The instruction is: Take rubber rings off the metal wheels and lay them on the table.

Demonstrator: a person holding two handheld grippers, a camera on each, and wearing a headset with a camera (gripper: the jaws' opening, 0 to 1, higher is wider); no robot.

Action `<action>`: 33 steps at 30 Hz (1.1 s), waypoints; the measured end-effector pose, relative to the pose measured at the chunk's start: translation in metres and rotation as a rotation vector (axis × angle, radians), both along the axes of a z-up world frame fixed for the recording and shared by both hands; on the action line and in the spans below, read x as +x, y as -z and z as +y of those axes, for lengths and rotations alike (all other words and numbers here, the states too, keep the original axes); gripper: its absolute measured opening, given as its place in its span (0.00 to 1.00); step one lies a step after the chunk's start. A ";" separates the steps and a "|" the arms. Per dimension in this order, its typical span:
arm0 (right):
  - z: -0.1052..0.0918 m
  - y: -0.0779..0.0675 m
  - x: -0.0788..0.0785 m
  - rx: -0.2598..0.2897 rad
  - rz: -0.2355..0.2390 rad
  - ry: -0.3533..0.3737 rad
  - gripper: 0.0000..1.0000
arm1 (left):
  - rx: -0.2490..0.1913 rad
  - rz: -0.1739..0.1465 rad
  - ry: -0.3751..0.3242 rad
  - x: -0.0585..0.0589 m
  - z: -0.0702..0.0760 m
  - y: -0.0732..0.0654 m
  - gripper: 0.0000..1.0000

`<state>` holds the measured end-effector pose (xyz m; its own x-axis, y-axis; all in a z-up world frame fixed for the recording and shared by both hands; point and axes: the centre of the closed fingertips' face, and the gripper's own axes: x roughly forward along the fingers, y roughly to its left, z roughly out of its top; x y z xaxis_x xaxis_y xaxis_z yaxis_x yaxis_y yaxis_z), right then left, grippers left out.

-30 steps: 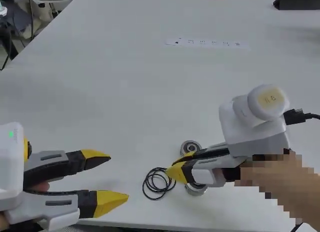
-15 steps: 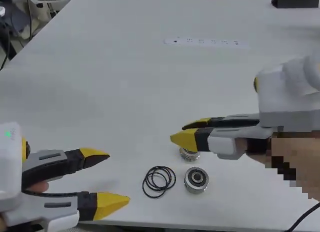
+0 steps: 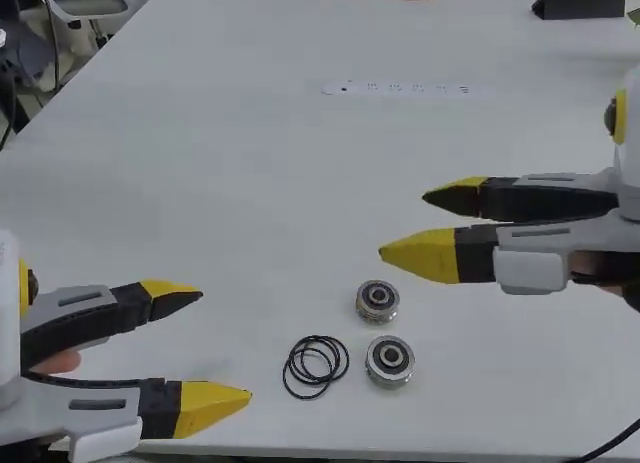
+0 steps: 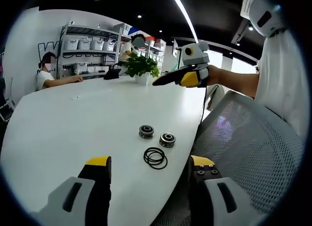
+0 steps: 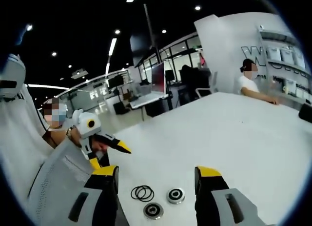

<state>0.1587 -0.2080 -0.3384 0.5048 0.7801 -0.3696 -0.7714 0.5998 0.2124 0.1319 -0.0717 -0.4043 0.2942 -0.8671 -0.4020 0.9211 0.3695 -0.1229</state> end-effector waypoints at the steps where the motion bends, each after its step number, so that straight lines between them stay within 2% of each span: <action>1: -0.005 0.002 -0.001 -0.015 -0.010 -0.002 0.64 | 0.001 0.000 0.001 0.000 0.000 -0.001 0.62; 5: -0.020 0.008 -0.008 -0.059 -0.029 -0.004 0.74 | 0.003 -0.003 0.003 -0.001 0.000 -0.002 0.63; 13: -0.047 0.032 -0.028 -0.067 0.011 0.026 0.90 | 0.020 0.012 0.014 -0.004 0.001 0.002 0.67; 17: -0.057 0.052 -0.043 -0.088 0.070 0.014 0.93 | 0.025 0.017 0.010 -0.004 0.003 0.003 0.70; 21: -0.070 0.073 -0.054 -0.121 0.128 0.038 0.96 | 0.028 0.022 0.011 -0.004 0.004 0.004 0.72; 25: -0.075 0.083 -0.063 -0.124 0.159 0.046 0.95 | 0.032 0.027 0.010 -0.005 0.005 0.005 0.73; 28: -0.088 0.102 -0.072 -0.179 0.215 0.085 0.95 | 0.037 0.027 0.006 -0.005 0.006 0.006 0.73; 30: -0.091 0.106 -0.073 -0.191 0.209 0.094 0.94 | 0.034 0.013 -0.002 -0.004 0.006 0.006 0.73; 33: -0.094 0.109 -0.077 -0.202 0.221 0.101 0.94 | 0.034 0.017 -0.007 -0.004 0.007 0.006 0.73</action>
<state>0.0819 -0.3023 -0.4474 0.4662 0.6301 -0.6210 -0.6544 0.7180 0.2373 0.1277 -0.0647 -0.4099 0.2932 -0.8506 -0.4364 0.9162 0.3805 -0.1260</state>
